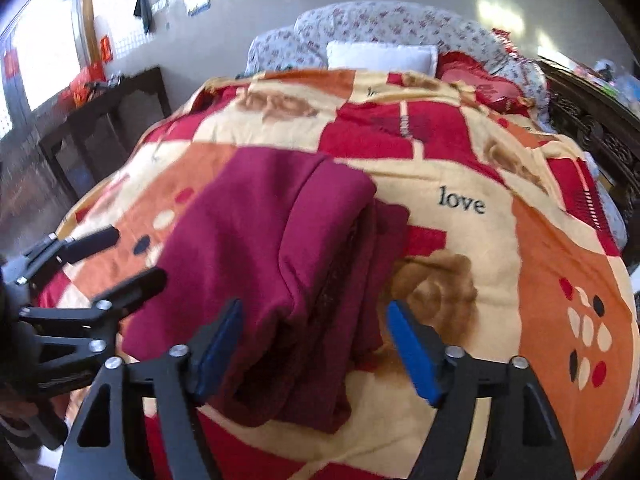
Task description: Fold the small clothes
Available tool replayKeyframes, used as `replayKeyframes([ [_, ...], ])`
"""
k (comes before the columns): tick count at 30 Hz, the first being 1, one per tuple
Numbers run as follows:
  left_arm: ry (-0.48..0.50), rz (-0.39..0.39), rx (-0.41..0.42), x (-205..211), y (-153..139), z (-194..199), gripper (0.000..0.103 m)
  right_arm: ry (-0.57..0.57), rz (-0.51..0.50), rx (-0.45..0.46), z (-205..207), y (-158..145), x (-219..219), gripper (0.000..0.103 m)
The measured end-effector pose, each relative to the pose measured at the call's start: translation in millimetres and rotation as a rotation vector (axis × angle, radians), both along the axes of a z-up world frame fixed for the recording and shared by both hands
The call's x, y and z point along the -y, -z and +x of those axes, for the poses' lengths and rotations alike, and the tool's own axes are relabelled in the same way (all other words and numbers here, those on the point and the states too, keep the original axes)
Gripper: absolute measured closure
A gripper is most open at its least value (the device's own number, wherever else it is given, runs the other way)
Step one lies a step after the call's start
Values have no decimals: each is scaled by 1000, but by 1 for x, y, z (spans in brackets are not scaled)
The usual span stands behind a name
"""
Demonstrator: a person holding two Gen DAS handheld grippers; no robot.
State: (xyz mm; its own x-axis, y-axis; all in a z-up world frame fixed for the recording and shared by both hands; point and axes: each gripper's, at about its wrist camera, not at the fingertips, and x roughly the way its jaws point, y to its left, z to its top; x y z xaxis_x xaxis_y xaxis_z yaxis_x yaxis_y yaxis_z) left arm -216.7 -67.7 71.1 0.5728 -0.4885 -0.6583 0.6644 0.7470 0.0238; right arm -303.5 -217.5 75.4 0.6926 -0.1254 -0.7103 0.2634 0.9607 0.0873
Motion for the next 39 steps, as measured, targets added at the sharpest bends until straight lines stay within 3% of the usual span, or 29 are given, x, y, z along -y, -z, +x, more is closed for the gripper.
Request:
replayKeyframes([
  [4,-22,-24,-1,-1,-6,-3,22,53,-14,36,-10,-15,-4,21],
  [8,-42,-51,2,-6,-13,-6,19,92,-56,65,-17,-26,-13,13],
  [13,-57,-61,-3,-11,-19,-8,19,124,-40,92,-20,-33,-20,9],
  [39,-106,-74,11,-21,-20,-2,19,131,-18,60,-10,-19,-21,7],
])
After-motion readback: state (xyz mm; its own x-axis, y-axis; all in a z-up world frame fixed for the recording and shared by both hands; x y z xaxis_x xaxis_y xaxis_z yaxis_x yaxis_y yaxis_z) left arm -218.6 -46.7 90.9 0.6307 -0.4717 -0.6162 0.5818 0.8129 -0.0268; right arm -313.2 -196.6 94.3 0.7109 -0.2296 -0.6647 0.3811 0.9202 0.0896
